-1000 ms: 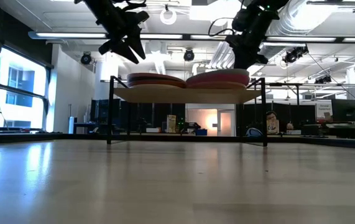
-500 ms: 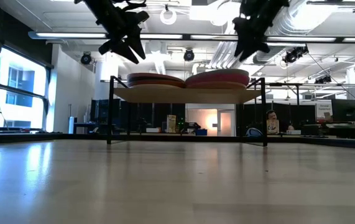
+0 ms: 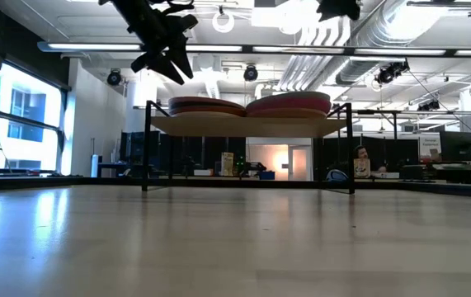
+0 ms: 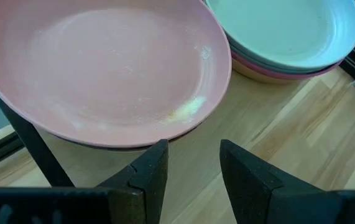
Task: Place and stack plates onto a shelf
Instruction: Return to Home Position
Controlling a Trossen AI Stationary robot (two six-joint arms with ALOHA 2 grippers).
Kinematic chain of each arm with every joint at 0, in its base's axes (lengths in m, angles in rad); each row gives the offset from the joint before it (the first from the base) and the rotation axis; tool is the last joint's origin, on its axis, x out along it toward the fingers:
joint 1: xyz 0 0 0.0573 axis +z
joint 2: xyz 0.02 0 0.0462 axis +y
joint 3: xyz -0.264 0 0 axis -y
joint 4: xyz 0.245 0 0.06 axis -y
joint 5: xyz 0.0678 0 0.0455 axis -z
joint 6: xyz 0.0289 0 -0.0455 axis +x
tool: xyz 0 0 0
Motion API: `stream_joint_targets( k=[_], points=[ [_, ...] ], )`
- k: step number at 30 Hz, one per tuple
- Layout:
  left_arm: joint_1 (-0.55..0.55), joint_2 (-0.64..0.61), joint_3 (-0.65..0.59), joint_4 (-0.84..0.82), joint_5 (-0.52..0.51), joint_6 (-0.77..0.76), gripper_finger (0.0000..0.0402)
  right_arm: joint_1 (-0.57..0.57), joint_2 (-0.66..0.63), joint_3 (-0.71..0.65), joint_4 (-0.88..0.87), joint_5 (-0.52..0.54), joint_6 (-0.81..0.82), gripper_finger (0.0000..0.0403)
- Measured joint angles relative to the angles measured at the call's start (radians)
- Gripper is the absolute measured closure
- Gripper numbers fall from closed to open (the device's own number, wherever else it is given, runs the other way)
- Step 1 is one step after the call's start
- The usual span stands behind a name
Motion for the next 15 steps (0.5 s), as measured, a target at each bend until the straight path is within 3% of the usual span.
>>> stream_joint_targets(
  k=[3,7,12,15],
  points=[
    [0.001,0.0,0.0,0.044,-0.027,0.042,0.0268,0.031,-0.044,-0.015,0.018,-0.002,-0.02,0.0274],
    [0.005,0.0,0.0,0.082,-0.1,0.129,0.0268,0.042,-0.147,-0.179,0.123,-0.001,0.011,0.0274],
    [-0.045,-0.039,0.0,0.079,-0.004,0.152,0.0268,0.041,-0.305,-0.435,0.28,-0.002,0.067,0.0274],
    [-0.103,-0.085,-0.008,0.111,-0.007,0.181,0.0268,0.041,-0.389,-0.544,0.336,-0.007,0.097,0.0274]
  ],
)
